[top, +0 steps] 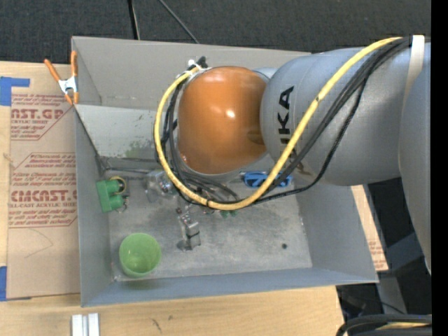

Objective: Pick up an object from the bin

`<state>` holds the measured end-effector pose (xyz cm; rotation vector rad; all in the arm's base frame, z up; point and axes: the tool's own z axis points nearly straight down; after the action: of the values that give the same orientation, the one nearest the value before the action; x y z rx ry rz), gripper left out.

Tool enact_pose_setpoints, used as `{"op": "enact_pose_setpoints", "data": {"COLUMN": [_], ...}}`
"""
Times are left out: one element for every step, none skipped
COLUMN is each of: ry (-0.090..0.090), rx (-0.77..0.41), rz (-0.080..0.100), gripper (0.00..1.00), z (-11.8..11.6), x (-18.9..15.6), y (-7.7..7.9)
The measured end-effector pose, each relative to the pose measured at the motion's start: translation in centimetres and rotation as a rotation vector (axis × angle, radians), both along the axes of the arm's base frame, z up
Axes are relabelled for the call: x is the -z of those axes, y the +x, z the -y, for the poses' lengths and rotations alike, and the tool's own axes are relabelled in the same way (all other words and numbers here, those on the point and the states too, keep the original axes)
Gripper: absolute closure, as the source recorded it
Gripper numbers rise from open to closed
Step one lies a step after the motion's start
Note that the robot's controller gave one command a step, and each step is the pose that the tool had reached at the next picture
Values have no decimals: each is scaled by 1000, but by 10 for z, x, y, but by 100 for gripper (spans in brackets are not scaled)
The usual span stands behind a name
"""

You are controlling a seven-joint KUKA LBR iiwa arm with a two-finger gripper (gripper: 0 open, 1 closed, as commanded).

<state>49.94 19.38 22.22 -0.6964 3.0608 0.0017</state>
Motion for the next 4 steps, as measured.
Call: {"op": "enact_pose_setpoints", "data": {"ry": [-2,-2,-8,-1], "rx": [-145,-485,-482,-553], "rz": [-8,-4,-1,3], "gripper": [0,0,100,100], "z": [-33,-34,-31,-16], "x": [91,154,152,117], "y": [-16,8,11,30]}}
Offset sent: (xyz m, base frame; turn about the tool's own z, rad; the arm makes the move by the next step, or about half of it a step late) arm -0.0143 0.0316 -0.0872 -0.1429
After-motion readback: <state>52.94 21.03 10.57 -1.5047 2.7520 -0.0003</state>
